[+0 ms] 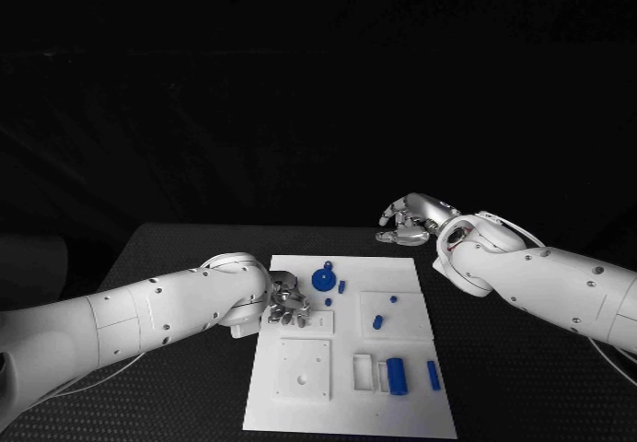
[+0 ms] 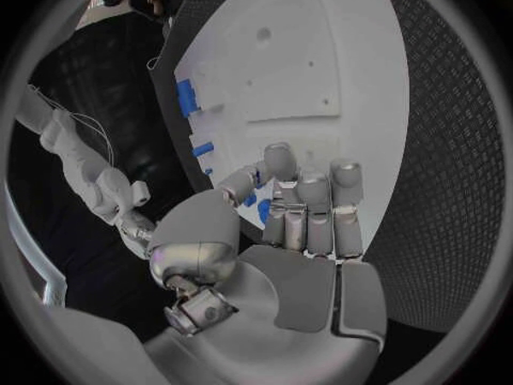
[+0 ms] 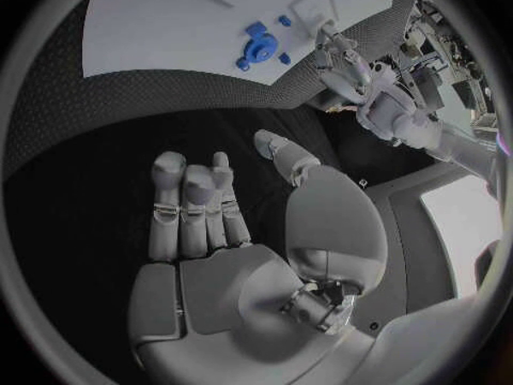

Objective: Assemble the parts on the task board

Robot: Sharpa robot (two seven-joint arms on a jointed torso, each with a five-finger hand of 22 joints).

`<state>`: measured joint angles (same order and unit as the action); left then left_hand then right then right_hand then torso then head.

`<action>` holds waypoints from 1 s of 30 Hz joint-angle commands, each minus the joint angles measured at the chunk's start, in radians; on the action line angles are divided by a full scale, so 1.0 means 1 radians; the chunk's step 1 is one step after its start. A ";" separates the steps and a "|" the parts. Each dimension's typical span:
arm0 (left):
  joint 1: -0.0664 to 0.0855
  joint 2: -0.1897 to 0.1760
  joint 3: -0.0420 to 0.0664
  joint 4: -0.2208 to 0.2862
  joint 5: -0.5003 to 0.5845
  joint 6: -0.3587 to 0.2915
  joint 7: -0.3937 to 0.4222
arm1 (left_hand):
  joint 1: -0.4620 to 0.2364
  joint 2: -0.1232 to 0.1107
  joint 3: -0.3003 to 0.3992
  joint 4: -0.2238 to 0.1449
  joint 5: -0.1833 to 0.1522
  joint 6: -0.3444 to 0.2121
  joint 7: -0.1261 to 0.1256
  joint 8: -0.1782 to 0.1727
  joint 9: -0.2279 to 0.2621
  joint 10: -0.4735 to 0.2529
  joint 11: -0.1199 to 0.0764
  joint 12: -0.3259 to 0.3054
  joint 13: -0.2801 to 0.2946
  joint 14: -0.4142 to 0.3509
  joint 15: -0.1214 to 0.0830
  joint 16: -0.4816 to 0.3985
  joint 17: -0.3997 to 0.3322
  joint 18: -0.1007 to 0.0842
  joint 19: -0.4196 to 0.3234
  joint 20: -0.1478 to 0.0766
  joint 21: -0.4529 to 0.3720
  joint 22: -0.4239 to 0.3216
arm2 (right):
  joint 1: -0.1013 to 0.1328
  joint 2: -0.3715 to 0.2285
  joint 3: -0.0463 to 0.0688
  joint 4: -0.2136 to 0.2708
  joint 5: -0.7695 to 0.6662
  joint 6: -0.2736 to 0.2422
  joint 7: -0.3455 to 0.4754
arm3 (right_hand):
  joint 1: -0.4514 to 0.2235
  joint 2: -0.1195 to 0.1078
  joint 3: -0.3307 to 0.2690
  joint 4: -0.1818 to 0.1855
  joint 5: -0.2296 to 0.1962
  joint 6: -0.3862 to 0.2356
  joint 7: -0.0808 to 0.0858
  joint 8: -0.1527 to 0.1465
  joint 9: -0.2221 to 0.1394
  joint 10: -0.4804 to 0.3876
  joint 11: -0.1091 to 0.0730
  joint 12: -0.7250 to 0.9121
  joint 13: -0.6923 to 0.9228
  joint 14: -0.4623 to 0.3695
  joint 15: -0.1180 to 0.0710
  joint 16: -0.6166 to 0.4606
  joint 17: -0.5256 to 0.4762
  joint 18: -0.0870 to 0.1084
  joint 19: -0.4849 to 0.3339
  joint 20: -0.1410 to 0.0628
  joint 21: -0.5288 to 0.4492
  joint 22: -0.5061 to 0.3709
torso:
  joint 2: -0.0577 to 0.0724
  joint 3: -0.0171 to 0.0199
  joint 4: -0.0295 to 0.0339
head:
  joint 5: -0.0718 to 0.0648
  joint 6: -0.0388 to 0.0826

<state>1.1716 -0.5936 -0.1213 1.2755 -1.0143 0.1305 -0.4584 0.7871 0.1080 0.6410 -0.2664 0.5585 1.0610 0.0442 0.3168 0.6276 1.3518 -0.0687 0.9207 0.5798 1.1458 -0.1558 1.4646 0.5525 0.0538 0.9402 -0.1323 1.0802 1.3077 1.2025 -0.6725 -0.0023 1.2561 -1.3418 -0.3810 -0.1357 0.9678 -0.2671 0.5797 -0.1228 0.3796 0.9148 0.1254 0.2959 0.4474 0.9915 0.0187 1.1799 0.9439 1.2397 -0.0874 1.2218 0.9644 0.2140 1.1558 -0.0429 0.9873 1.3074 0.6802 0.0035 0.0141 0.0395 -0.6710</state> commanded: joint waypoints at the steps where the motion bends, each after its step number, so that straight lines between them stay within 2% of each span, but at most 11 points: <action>1: 0.001 -0.001 0.000 0.004 0.003 0.008 0.001 | 0.017 0.004 0.031 -0.027 0.004 0.007 0.001 0.004 0.001 0.003 0.001 0.001 -0.001 0.008 -0.017 0.005 0.001 0.008 0.000 -0.120 0.004 0.019 | -0.001 -0.001 0.000 0.001 -0.006 0.011 0.004 | -0.001 0.007 -0.001 -0.004 0.003 0.002 0.007 0.001 0.001 -0.007 0.001 0.006 -0.002 -0.002 -0.002 -0.006 0.000 0.048 0.002 -0.007 -0.004 0.013 | 0.000 0.0005 0.0002 | 0.000 -0.001; 8: 0.001 -0.002 0.000 0.005 0.016 -0.003 0.011 | 0.010 0.003 0.025 -0.024 -0.002 0.002 0.003 0.001 0.001 0.002 0.002 0.000 -0.002 0.007 -0.016 0.002 0.000 0.007 0.002 -0.120 0.004 0.018 | -0.001 -0.002 0.000 0.003 -0.006 0.017 0.007 | 0.000 0.008 -0.001 -0.005 0.003 0.002 0.007 0.001 0.001 -0.007 0.001 0.006 -0.002 -0.003 -0.002 -0.006 0.000 0.048 0.002 -0.007 -0.004 0.013 | 0.000 0.0001 -0.0002 | -0.003 0.003; 15: 0.001 -0.003 0.000 0.007 0.018 -0.007 0.016 | 0.009 0.001 0.023 -0.024 -0.005 -0.001 0.003 0.000 0.000 0.002 0.003 0.000 -0.003 0.007 -0.016 0.002 -0.001 0.007 0.002 -0.120 0.004 0.017 | -0.001 -0.003 0.000 0.004 -0.007 0.025 0.011 | 0.024 0.012 0.009 -0.023 -0.028 0.002 0.007 0.000 0.002 -0.008 0.001 0.009 -0.005 -0.002 -0.002 -0.006 0.000 0.048 0.002 -0.008 -0.005 0.013 | 0.000 0.0003 -0.0004 | -0.003 0.002; 20: 0.001 -0.004 0.000 0.010 0.019 -0.009 0.020 | 0.008 0.000 0.022 -0.024 -0.007 -0.002 0.004 -0.001 0.000 0.003 0.003 -0.001 -0.003 0.007 -0.016 0.001 -0.001 0.007 0.003 -0.120 0.004 0.016 | -0.006 0.002 0.000 0.006 -0.037 0.033 0.015 | 0.053 0.016 0.023 -0.049 -0.067 0.001 0.007 0.000 0.002 -0.008 0.002 0.011 -0.007 -0.002 -0.002 -0.005 0.000 0.048 0.003 -0.009 -0.005 0.014 | 0.000 0.0003 -0.0002 | -0.003 0.004; 24: 0.001 -0.009 0.000 0.015 0.022 -0.011 0.021 | 0.008 -0.001 0.022 -0.023 -0.007 -0.003 0.004 -0.002 -0.001 0.002 0.004 -0.001 -0.003 0.007 -0.016 0.000 -0.001 0.007 0.003 -0.120 0.003 0.016 | -0.013 0.006 0.000 0.002 -0.040 0.034 0.014 | 0.057 0.016 0.026 -0.053 -0.074 0.001 0.008 0.000 0.002 -0.009 0.002 0.012 -0.008 -0.003 -0.001 -0.006 0.000 0.048 0.003 -0.008 -0.006 0.014 | 0.000 0.0009 0.0001 | -0.002 0.005; 25: 0.001 -0.011 0.000 0.017 0.023 -0.012 0.022 | 0.007 -0.003 0.021 -0.023 -0.008 -0.004 0.005 -0.003 -0.001 0.001 0.004 -0.002 -0.003 0.007 -0.015 0.000 -0.002 0.007 0.003 -0.120 0.003 0.015 | -0.013 0.008 -0.001 0.001 -0.040 0.034 0.014 | 0.069 0.016 0.032 -0.063 -0.096 0.002 0.007 0.000 0.002 -0.009 0.002 0.012 -0.009 -0.003 -0.001 -0.006 0.000 0.048 0.002 -0.008 -0.006 0.014 | 0.000 0.0010 0.0002 | -0.002 0.005; 28: 0.002 -0.019 0.000 0.024 0.033 -0.025 0.027 | 0.007 -0.009 0.021 -0.022 -0.010 -0.007 0.005 -0.004 -0.002 0.000 0.005 -0.003 -0.004 0.006 -0.015 -0.003 -0.003 0.007 0.004 -0.120 0.002 0.014 | -0.018 0.016 -0.002 -0.002 -0.047 0.021 -0.004 | 0.069 0.014 0.035 -0.066 -0.113 0.002 0.008 0.000 0.002 -0.009 0.002 0.013 -0.010 -0.003 -0.001 -0.006 0.000 0.048 0.003 -0.006 -0.007 0.014 | 0.000 0.0004 0.0001 | -0.003 0.008; 30: 0.006 -0.024 0.000 0.031 0.046 -0.038 0.034 | 0.009 -0.021 0.019 -0.020 -0.034 -0.011 0.007 -0.007 -0.003 -0.004 0.007 -0.006 -0.006 0.004 -0.013 -0.007 -0.005 0.008 0.004 -0.121 -0.001 0.012 | -0.022 0.021 -0.007 -0.003 -0.049 0.019 -0.023 | 0.062 0.014 0.033 -0.064 -0.135 0.005 0.007 0.001 0.002 -0.006 0.002 0.016 -0.010 0.000 -0.001 -0.004 0.001 0.048 0.006 -0.005 -0.005 0.015 | 0.000 -0.0004 -0.0004 | -0.004 0.010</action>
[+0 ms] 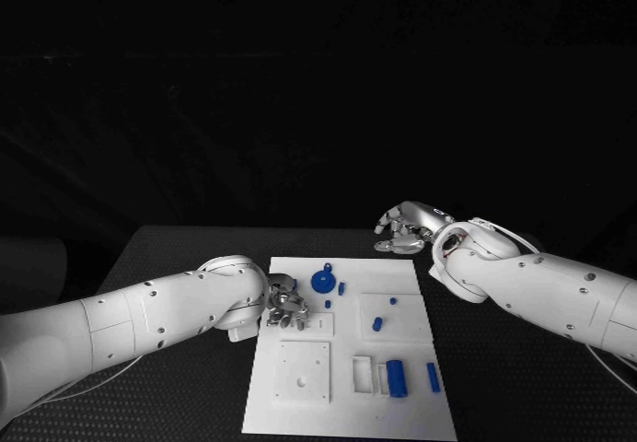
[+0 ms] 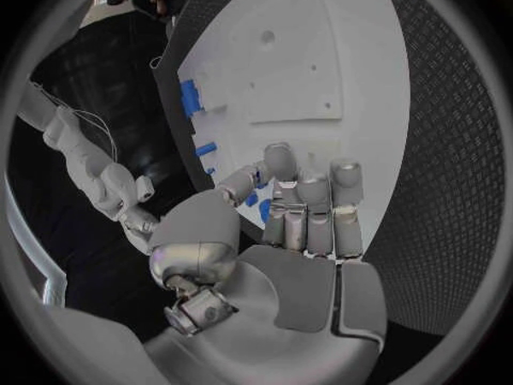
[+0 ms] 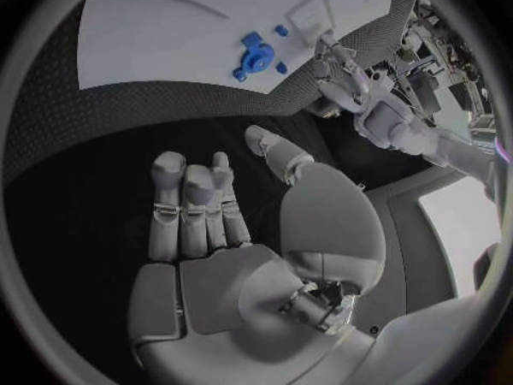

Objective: Assemble the parts on the task board

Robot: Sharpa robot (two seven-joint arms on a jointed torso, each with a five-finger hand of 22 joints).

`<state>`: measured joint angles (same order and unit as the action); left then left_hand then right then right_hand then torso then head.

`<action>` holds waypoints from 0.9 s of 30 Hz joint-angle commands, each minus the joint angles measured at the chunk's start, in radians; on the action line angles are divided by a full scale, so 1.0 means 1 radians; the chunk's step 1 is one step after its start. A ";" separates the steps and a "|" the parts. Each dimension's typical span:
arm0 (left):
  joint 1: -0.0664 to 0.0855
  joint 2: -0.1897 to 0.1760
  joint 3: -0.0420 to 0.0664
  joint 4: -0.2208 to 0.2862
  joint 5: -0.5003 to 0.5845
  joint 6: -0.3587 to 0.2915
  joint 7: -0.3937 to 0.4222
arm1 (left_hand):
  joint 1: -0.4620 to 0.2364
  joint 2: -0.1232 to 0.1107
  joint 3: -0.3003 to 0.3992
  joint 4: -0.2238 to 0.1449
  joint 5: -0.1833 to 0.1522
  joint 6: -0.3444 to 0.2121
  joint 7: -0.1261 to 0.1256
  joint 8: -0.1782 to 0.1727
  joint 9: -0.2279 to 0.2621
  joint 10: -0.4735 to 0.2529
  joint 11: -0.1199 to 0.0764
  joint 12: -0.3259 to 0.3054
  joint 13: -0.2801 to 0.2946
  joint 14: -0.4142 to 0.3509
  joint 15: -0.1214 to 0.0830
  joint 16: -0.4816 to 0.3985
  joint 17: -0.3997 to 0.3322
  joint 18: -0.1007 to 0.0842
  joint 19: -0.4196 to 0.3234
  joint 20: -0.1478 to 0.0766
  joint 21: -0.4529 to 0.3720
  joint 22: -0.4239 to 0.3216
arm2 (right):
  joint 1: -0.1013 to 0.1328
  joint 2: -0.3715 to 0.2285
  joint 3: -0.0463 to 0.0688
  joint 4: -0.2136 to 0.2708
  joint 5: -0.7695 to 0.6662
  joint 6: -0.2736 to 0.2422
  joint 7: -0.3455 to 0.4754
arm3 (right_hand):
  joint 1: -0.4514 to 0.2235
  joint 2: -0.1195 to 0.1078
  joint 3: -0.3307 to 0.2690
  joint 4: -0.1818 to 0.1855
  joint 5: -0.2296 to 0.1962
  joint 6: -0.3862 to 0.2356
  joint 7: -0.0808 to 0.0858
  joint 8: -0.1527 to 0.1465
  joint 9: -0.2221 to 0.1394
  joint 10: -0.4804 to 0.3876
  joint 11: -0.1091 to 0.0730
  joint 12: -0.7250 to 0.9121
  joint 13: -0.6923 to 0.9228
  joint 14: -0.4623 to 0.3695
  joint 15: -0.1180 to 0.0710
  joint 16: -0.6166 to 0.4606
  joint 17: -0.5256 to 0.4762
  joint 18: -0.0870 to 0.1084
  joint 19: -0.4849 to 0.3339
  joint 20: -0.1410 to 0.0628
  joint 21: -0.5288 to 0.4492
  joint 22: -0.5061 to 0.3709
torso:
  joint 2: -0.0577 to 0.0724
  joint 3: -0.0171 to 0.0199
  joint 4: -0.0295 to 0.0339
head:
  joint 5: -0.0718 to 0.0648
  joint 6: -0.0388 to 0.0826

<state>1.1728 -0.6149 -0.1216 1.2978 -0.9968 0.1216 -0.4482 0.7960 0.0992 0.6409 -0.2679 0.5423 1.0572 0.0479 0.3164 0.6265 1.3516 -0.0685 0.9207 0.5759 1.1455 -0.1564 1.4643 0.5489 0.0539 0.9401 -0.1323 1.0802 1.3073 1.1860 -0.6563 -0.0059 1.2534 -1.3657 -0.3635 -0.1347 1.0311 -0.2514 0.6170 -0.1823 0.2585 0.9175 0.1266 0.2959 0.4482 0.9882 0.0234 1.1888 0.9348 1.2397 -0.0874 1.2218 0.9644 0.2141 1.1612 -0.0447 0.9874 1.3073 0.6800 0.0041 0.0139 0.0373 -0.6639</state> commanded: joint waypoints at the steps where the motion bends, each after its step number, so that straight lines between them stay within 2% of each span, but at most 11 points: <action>1: 0.007 -0.009 0.001 0.017 0.039 -0.045 0.030 | 0.005 -0.023 0.019 -0.016 -0.044 -0.015 0.007 -0.010 -0.003 -0.008 0.009 -0.009 -0.004 0.001 -0.010 -0.013 -0.005 0.008 0.004 -0.121 -0.005 0.010 | -0.011 0.007 -0.009 0.005 -0.019 -0.005 -0.039 | -0.009 -0.005 -0.008 -0.003 -0.031 0.008 0.005 0.004 0.003 0.000 -0.005 0.011 0.000 0.002 -0.002 -0.003 0.001 0.048 0.003 -0.002 -0.004 0.015 | 0.000 -0.0013 -0.0004 | -0.002 0.003; 3: 0.011 -0.020 0.001 0.033 0.055 -0.065 0.039 | 0.009 -0.049 0.016 -0.008 -0.099 -0.030 0.012 -0.018 -0.006 -0.021 0.014 -0.019 -0.008 -0.007 -0.005 -0.024 -0.010 0.006 0.000 -0.119 -0.012 0.007 | -0.021 0.011 -0.012 0.014 -0.019 -0.007 -0.062 | -0.020 -0.009 -0.017 -0.002 -0.073 0.025 -0.001 0.014 0.009 0.005 -0.010 0.017 0.001 0.006 -0.007 -0.001 0.002 0.048 0.007 -0.002 -0.002 0.015 | 0.000 -0.0022 -0.0002 | -0.003 0.005; 5: 0.015 -0.031 0.001 0.045 0.085 -0.093 0.051 | 0.017 -0.090 0.011 0.010 -0.205 -0.055 0.020 -0.029 -0.010 -0.035 0.022 -0.032 -0.016 -0.016 0.004 -0.042 -0.020 0.004 -0.006 -0.115 -0.025 0.000 | -0.033 0.015 -0.016 0.024 -0.025 -0.007 -0.082 | -0.027 -0.010 -0.022 0.000 -0.098 0.035 -0.005 0.020 0.013 0.011 -0.014 0.024 0.003 0.010 -0.011 0.001 0.002 0.048 0.010 -0.003 0.000 0.015 | 0.000 -0.0030 0.0005 | -0.005 0.005; 7: 0.020 -0.040 0.002 0.057 0.106 -0.112 0.060 | 0.034 -0.119 0.019 0.035 -0.316 -0.071 0.025 -0.034 -0.010 -0.052 0.028 -0.052 -0.026 -0.027 0.011 -0.065 -0.033 0.004 -0.017 -0.109 -0.044 -0.009 | -0.044 0.021 -0.018 0.033 -0.039 -0.002 -0.099 | -0.029 -0.012 -0.024 0.000 -0.122 0.049 -0.010 0.027 0.017 0.018 -0.019 0.031 0.006 0.015 -0.016 0.004 0.003 0.048 0.015 -0.003 0.002 0.016 | 0.000 -0.0034 0.0005 | -0.005 0.006; 8: 0.021 -0.046 0.002 0.066 0.117 -0.119 0.063 | 0.032 -0.138 0.016 0.048 -0.349 -0.074 0.029 -0.034 -0.010 -0.062 0.032 -0.064 -0.032 -0.032 0.013 -0.076 -0.039 0.001 -0.023 -0.105 -0.051 -0.012 | -0.050 0.025 -0.019 0.037 -0.046 0.004 -0.110 | -0.029 -0.012 -0.025 -0.001 -0.147 0.060 -0.015 0.034 0.022 0.026 -0.023 0.040 0.010 0.020 -0.020 0.009 0.006 0.048 0.020 -0.004 0.006 0.017 | 0.001 -0.0042 0.0016 | -0.007 0.007; 10: 0.025 -0.057 0.003 0.084 0.150 -0.141 0.068 | 0.045 -0.166 0.016 0.064 -0.416 -0.078 0.031 -0.034 -0.009 -0.067 0.033 -0.076 -0.039 -0.032 0.014 -0.087 -0.046 0.000 -0.026 -0.102 -0.061 -0.017 | -0.059 0.035 -0.023 0.043 -0.059 0.010 -0.130 | -0.029 -0.014 -0.024 -0.001 -0.168 0.073 -0.021 0.041 0.028 0.035 -0.029 0.052 0.016 0.028 -0.026 0.016 0.010 0.048 0.026 -0.004 0.011 0.018 | 0.001 -0.0045 0.0022 | -0.010 0.008; 13: 0.029 -0.075 0.003 0.109 0.205 -0.170 0.079 | 0.062 -0.200 0.022 0.078 -0.484 -0.085 0.038 -0.034 -0.008 -0.103 0.042 -0.115 -0.057 -0.062 0.025 -0.127 -0.065 -0.006 -0.053 -0.092 -0.091 -0.028 | -0.073 0.046 -0.026 0.048 -0.076 0.018 -0.156 | -0.030 -0.016 -0.021 0.001 -0.200 0.084 -0.027 0.047 0.035 0.045 -0.034 0.063 0.023 0.036 -0.031 0.023 0.014 0.048 0.034 -0.005 0.018 0.019 | 0.002 -0.0053 0.0040 | -0.012 0.010; 15: 0.030 -0.089 0.003 0.126 0.237 -0.196 0.092 | 0.070 -0.231 0.016 0.084 -0.492 -0.092 0.045 -0.034 -0.007 -0.121 0.048 -0.139 -0.069 -0.077 0.033 -0.151 -0.076 -0.012 -0.069 -0.085 -0.110 -0.036 | -0.079 0.054 -0.028 0.048 -0.084 0.023 -0.168 | -0.034 -0.021 -0.022 0.003 -0.207 0.093 -0.031 0.051 0.040 0.058 -0.038 0.078 0.031 0.045 -0.035 0.030 0.019 0.048 0.041 -0.005 0.023 0.019 | 0.003 -0.0063 0.0048 | -0.014 0.011; 21: 0.033 -0.121 0.004 0.155 0.330 -0.261 0.152 | 0.096 -0.287 0.004 0.106 -0.493 -0.104 0.058 -0.031 -0.001 -0.155 0.064 -0.197 -0.096 -0.110 0.052 -0.206 -0.101 -0.024 -0.104 -0.067 -0.154 -0.054 | -0.092 0.080 -0.031 0.036 -0.133 0.020 -0.196 | -0.046 -0.027 -0.027 0.010 -0.209 0.094 -0.033 0.052 0.046 0.068 -0.041 0.092 0.041 0.053 -0.038 0.036 0.023 0.048 0.049 -0.006 0.028 0.018 | 0.006 -0.0131 0.0091 | -0.021 0.014; 24: 0.034 -0.129 0.004 0.163 0.372 -0.290 0.192 | 0.114 -0.296 -0.008 0.114 -0.494 -0.108 0.063 -0.028 0.004 -0.168 0.071 -0.227 -0.109 -0.124 0.063 -0.233 -0.112 -0.029 -0.119 -0.058 -0.176 -0.063 | -0.099 0.096 -0.034 0.020 -0.165 0.017 -0.215 | -0.050 -0.027 -0.027 0.014 -0.210 0.096 -0.034 0.053 0.048 0.069 -0.042 0.095 0.044 0.056 -0.038 0.038 0.024 0.048 0.051 -0.007 0.029 0.017 | 0.008 -0.0166 0.0119 | -0.023 0.016; 27: 0.034 -0.137 0.004 0.174 0.397 -0.302 0.211 | 0.123 -0.295 -0.026 0.115 -0.493 -0.112 0.066 -0.026 0.006 -0.168 0.074 -0.245 -0.117 -0.126 0.069 -0.248 -0.117 -0.031 -0.124 -0.052 -0.188 -0.067 | -0.106 0.112 -0.036 0.007 -0.203 0.021 -0.230 | -0.052 -0.027 -0.025 0.017 -0.210 0.098 -0.035 0.054 0.050 0.070 -0.042 0.096 0.045 0.057 -0.038 0.038 0.025 0.048 0.053 -0.007 0.029 0.017 | 0.009 -0.0198 0.0148 | -0.026 0.018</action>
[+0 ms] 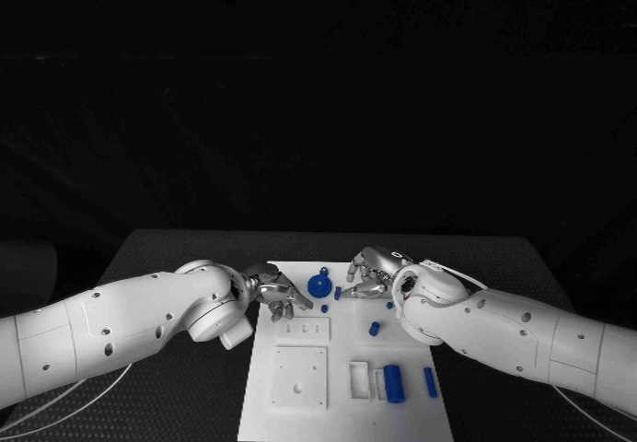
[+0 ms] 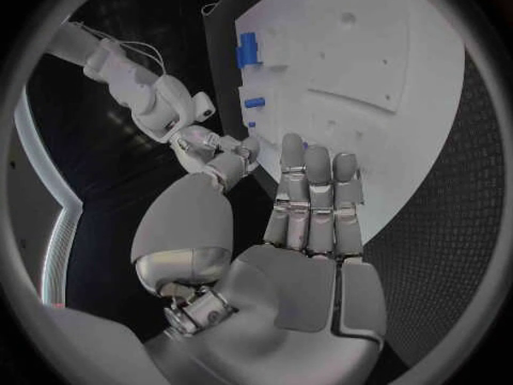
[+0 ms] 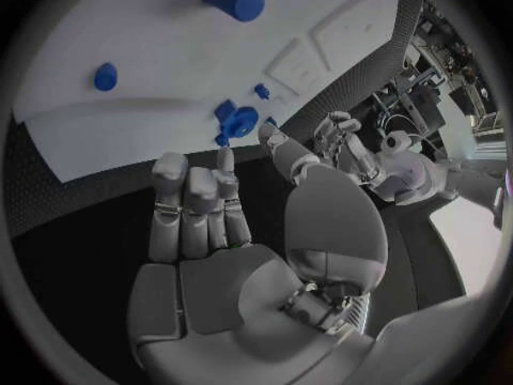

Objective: Assemble the parts on the task board

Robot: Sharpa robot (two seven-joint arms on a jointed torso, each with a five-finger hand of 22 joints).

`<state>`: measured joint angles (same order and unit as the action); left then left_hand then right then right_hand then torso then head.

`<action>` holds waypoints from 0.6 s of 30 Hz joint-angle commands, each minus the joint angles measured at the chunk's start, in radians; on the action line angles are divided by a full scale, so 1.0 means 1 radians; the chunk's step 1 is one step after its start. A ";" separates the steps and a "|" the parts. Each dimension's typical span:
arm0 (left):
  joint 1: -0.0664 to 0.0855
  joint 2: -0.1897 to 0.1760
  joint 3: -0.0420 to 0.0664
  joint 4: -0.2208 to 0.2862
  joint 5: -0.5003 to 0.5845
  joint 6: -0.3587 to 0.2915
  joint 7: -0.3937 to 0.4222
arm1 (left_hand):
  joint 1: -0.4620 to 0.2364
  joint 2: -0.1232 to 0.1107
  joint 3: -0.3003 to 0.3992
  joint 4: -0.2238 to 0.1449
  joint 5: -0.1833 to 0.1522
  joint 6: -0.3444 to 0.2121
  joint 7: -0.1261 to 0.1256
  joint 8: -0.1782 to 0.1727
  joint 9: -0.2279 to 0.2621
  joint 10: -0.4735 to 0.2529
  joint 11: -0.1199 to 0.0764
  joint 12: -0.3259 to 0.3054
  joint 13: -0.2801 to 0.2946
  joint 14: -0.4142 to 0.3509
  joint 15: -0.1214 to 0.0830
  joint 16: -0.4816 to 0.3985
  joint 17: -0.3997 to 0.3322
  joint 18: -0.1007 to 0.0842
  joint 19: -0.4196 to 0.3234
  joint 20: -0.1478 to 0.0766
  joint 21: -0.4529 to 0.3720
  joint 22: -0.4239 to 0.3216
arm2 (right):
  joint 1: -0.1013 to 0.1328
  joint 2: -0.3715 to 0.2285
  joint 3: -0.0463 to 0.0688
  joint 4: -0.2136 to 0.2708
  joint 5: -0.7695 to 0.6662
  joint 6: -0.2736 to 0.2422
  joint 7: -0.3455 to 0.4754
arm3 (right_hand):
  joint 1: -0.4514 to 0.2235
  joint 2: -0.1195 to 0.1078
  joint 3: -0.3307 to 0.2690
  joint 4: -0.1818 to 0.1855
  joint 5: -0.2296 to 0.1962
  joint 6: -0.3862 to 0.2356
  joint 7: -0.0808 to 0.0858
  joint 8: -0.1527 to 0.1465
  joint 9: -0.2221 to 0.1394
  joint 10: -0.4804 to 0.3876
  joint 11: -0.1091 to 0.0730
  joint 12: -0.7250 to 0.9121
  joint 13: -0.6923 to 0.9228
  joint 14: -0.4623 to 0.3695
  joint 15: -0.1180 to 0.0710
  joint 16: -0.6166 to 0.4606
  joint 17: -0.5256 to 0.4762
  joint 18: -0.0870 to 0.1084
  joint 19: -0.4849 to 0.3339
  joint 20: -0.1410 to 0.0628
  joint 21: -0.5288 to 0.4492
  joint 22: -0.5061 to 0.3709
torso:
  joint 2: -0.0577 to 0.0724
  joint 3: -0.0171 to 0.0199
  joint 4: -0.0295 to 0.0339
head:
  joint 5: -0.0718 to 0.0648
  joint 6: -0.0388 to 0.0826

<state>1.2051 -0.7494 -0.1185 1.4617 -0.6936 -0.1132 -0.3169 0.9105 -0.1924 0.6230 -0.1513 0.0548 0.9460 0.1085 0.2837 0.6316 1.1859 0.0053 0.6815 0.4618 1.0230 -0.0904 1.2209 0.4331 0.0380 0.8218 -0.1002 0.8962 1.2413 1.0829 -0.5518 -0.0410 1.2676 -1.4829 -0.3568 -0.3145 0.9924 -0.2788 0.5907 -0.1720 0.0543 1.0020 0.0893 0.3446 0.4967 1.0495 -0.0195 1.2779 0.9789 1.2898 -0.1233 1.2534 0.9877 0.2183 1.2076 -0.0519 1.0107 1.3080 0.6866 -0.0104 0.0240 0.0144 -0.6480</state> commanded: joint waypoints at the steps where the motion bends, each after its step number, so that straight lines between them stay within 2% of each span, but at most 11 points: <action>1: 0.002 -0.005 0.001 0.014 0.098 -0.071 0.083 | 0.010 -0.002 -0.016 -0.002 -0.006 -0.001 0.006 0.007 0.002 -0.002 0.001 -0.010 -0.004 -0.003 0.004 -0.008 -0.003 -0.015 -0.006 -0.083 -0.007 -0.002 | -0.004 0.011 -0.001 -0.011 -0.090 0.017 -0.055 | -0.014 0.001 0.002 0.010 -0.005 0.015 0.002 0.006 0.002 0.010 0.000 0.008 0.002 0.008 -0.002 0.007 0.002 0.044 0.008 0.000 0.007 0.016 | 0.004 -0.0071 0.0059 | -0.004 0.002; 5: 0.003 -0.014 0.001 0.027 0.109 -0.075 0.095 | 0.015 0.000 -0.040 -0.008 -0.005 -0.003 0.007 0.008 0.003 -0.002 0.002 -0.023 -0.008 -0.004 0.008 -0.019 -0.005 -0.015 -0.008 -0.079 -0.016 -0.004 | -0.013 0.031 -0.003 -0.028 -0.121 0.022 -0.070 | -0.027 -0.001 0.005 0.025 -0.005 0.021 0.000 0.009 0.006 0.014 -0.002 0.009 0.004 0.011 -0.004 0.007 0.003 0.044 0.011 0.000 0.008 0.015 | 0.007 -0.0120 0.0096 | -0.008 0.005; 7: 0.004 -0.016 0.001 0.030 0.114 -0.078 0.097 | 0.017 0.002 -0.044 -0.008 -0.005 -0.003 0.007 0.009 0.003 -0.002 0.002 -0.027 -0.009 -0.004 0.009 -0.022 -0.006 -0.015 -0.009 -0.078 -0.019 -0.005 | -0.016 0.037 -0.004 -0.033 -0.131 0.030 -0.075 | -0.032 -0.002 0.006 0.030 -0.005 0.024 -0.001 0.010 0.008 0.015 -0.002 0.009 0.005 0.011 -0.004 0.008 0.004 0.044 0.012 0.000 0.009 0.015 | 0.009 -0.0160 0.0119 | -0.009 0.007; 13: 0.008 -0.024 0.001 0.038 0.116 -0.080 0.098 | 0.020 0.003 -0.049 -0.009 -0.005 -0.004 0.008 0.009 0.003 -0.003 0.003 -0.033 -0.011 -0.005 0.010 -0.026 -0.007 -0.015 -0.010 -0.076 -0.023 -0.006 | -0.022 0.047 -0.004 -0.039 -0.140 0.036 -0.076 | -0.046 -0.004 0.008 0.047 -0.005 0.034 -0.004 0.012 0.010 0.022 -0.006 0.011 0.008 0.014 -0.007 0.009 0.006 0.044 0.014 0.000 0.011 0.015 | 0.013 -0.0220 0.0180 | -0.013 0.007; 18: 0.012 -0.027 0.001 0.040 0.116 -0.083 0.099 | 0.022 0.003 -0.051 -0.009 -0.005 -0.004 0.008 0.009 0.003 -0.003 0.003 -0.035 -0.012 -0.006 0.011 -0.028 -0.007 -0.015 -0.010 -0.076 -0.025 -0.006 | -0.023 0.058 -0.004 -0.048 -0.154 0.038 -0.081 | -0.050 -0.001 0.012 0.056 -0.005 0.040 -0.007 0.013 0.010 0.026 -0.008 0.011 0.009 0.015 -0.008 0.009 0.007 0.044 0.015 0.000 0.013 0.015 | 0.017 -0.0263 0.0207 | -0.015 0.011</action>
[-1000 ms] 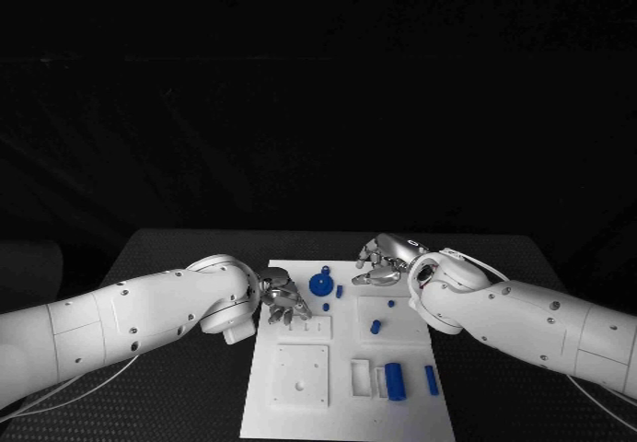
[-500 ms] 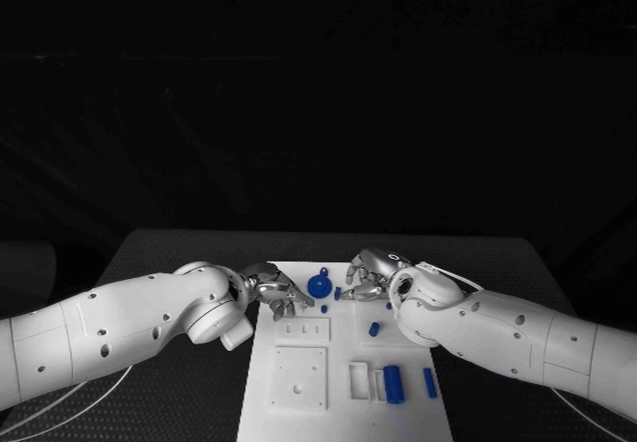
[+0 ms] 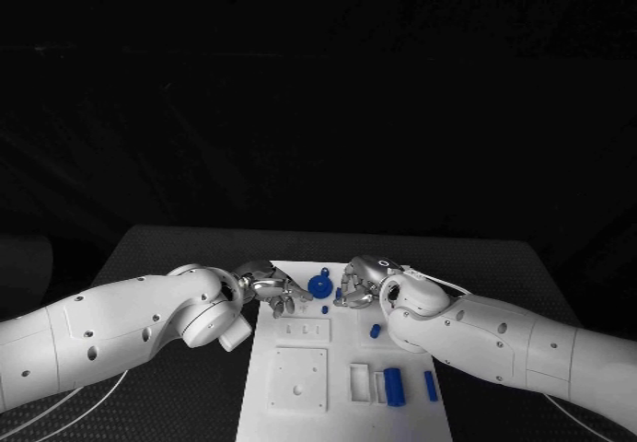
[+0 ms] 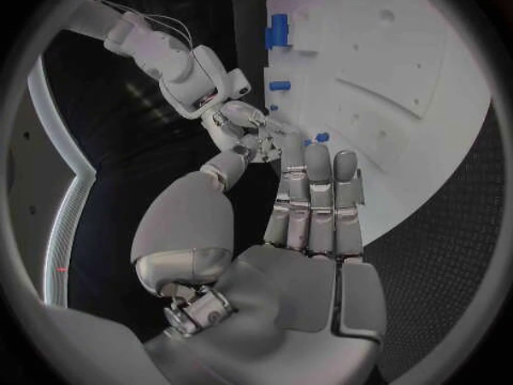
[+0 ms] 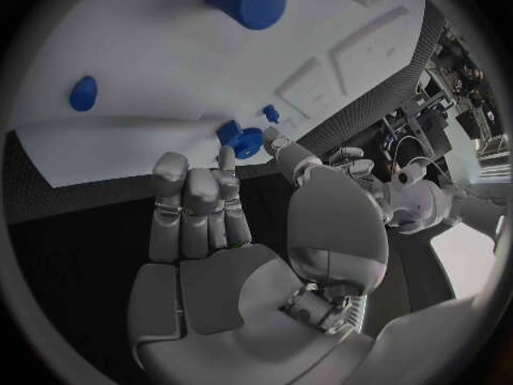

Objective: Assemble the parts on the task board

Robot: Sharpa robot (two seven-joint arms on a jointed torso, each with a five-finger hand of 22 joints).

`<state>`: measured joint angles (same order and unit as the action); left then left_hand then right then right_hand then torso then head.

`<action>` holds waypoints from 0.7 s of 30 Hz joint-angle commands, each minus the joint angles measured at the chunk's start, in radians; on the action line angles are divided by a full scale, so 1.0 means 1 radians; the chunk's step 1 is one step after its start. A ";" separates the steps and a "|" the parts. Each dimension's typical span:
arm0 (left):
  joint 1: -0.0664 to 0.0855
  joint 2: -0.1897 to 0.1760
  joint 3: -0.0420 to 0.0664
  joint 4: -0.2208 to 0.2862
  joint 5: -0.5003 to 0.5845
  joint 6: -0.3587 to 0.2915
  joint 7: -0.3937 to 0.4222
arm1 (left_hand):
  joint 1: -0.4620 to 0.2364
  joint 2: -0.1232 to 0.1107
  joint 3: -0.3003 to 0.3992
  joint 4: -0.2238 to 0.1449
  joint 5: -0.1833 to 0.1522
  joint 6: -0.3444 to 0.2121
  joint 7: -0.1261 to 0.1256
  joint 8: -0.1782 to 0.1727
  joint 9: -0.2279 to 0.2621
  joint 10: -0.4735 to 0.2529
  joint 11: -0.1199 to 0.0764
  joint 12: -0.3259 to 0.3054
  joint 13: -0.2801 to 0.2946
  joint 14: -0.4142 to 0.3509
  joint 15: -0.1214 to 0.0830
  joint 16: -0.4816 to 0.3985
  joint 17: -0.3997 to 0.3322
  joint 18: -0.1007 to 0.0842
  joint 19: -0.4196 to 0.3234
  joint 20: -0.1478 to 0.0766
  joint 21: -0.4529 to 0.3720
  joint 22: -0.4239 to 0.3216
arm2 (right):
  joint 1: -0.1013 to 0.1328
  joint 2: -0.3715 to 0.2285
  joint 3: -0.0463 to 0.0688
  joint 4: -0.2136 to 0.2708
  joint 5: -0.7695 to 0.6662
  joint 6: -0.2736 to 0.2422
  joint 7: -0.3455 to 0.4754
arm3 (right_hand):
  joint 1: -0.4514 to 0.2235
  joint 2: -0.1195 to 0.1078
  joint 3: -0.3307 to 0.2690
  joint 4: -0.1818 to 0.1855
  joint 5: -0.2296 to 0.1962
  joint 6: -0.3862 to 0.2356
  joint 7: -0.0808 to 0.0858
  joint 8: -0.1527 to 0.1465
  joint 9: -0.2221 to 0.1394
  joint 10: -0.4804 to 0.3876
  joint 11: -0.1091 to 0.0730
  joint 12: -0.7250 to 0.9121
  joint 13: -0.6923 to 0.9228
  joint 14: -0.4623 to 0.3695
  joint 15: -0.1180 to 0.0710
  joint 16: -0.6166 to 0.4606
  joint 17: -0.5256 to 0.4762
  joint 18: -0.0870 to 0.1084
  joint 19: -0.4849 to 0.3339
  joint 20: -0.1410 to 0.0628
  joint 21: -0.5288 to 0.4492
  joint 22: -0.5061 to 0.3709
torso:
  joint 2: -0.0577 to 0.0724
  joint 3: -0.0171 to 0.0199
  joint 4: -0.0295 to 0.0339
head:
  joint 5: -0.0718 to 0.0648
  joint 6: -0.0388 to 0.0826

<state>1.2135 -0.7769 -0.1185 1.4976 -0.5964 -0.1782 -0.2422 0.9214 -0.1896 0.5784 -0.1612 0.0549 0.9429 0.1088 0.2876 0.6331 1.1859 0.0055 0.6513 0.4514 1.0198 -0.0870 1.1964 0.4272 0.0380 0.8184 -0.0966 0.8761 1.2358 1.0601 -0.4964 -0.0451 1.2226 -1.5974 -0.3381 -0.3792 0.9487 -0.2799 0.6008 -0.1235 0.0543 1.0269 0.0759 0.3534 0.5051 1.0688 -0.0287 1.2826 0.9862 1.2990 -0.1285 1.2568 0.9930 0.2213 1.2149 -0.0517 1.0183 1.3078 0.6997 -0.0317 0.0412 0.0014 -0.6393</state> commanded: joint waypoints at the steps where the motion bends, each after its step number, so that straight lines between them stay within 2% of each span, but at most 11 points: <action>1: 0.004 0.000 0.001 0.005 0.019 -0.020 0.026 | 0.011 0.000 -0.007 0.001 -0.005 -0.001 0.008 0.005 0.002 -0.003 0.003 -0.005 -0.002 -0.002 0.008 -0.004 -0.001 -0.015 -0.007 -0.079 -0.005 -0.001 | 0.000 0.003 0.000 -0.005 -0.042 0.021 -0.017 | -0.006 0.002 0.004 0.009 -0.005 0.017 0.006 0.004 0.001 0.008 0.001 0.006 0.002 0.006 -0.003 0.006 0.002 0.041 0.008 0.000 0.005 0.015 | 0.005 -0.0059 0.0045 | -0.002 0.003; 7: 0.007 -0.007 0.001 0.015 0.021 -0.024 0.028 | 0.012 0.002 -0.008 0.001 -0.005 -0.001 0.008 0.006 0.002 -0.002 0.003 -0.007 -0.002 -0.002 0.008 -0.005 -0.001 -0.015 -0.007 -0.079 -0.006 -0.001 | 0.000 0.011 0.000 -0.015 -0.060 0.028 -0.024 | 0.001 0.012 0.023 0.021 -0.005 0.024 0.004 0.004 0.001 0.013 -0.001 0.005 0.003 0.007 -0.005 0.006 0.003 0.041 0.010 0.000 0.007 0.015 | 0.007 -0.0081 0.0065 | -0.003 0.004; 12: 0.011 -0.009 0.001 0.023 0.024 -0.027 0.030 | 0.012 0.004 -0.010 0.003 -0.005 -0.001 0.008 0.006 0.002 -0.001 0.003 -0.009 -0.002 -0.002 0.009 -0.007 -0.002 -0.015 -0.006 -0.078 -0.008 -0.002 | 0.000 0.013 0.000 -0.026 -0.079 0.035 -0.036 | 0.006 0.018 0.039 0.031 -0.005 0.027 0.003 0.003 -0.001 0.015 -0.002 0.004 0.004 0.008 -0.006 0.005 0.003 0.041 0.010 0.001 0.009 0.015 | 0.011 -0.0124 0.0096 | -0.005 0.004; 16: 0.013 -0.012 0.001 0.029 0.024 -0.025 0.030 | 0.011 0.004 -0.011 0.005 -0.005 -0.001 0.008 0.006 0.001 -0.001 0.003 -0.010 -0.002 -0.001 0.009 -0.007 -0.002 -0.015 -0.006 -0.078 -0.009 -0.002 | 0.000 0.011 0.000 -0.029 -0.083 0.039 -0.038 | 0.009 0.021 0.049 0.036 -0.005 0.029 0.003 0.002 -0.002 0.017 -0.003 0.003 0.005 0.008 -0.007 0.005 0.004 0.041 0.010 0.001 0.009 0.015 | 0.012 -0.0130 0.0113 | -0.007 0.003; 21: 0.017 -0.015 0.001 0.032 0.024 -0.023 0.029 | 0.011 0.005 -0.012 0.007 -0.005 -0.001 0.008 0.006 0.001 0.000 0.003 -0.011 -0.003 -0.001 0.009 -0.008 -0.002 -0.015 -0.006 -0.077 -0.010 -0.002 | 0.000 0.016 0.000 -0.034 -0.084 0.042 -0.041 | 0.006 0.016 0.054 0.043 -0.005 0.032 0.002 0.001 -0.002 0.018 -0.003 0.002 0.006 0.008 -0.007 0.005 0.004 0.041 0.010 0.002 0.011 0.015 | 0.013 -0.0134 0.0099 | -0.004 0.002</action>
<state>1.2280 -0.7916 -0.1186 1.5251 -0.5809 -0.1954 -0.2281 0.9253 -0.1856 0.5724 -0.1552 0.0549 0.9428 0.1085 0.2876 0.6329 1.1861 0.0054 0.6474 0.4499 1.0165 -0.0835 1.1927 0.4268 0.0381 0.8184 -0.0966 0.8710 1.2349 1.0604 -0.4827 -0.0452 1.1903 -1.6579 -0.3155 -0.4100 0.9610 -0.2680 0.6516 -0.0814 0.0543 1.0445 0.0714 0.3533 0.5038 1.0798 -0.0320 1.2817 0.9912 1.3044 -0.1302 1.2567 0.9961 0.2230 1.2168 -0.0499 1.0222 1.3076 0.7115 -0.0446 0.0513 -0.0041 -0.6364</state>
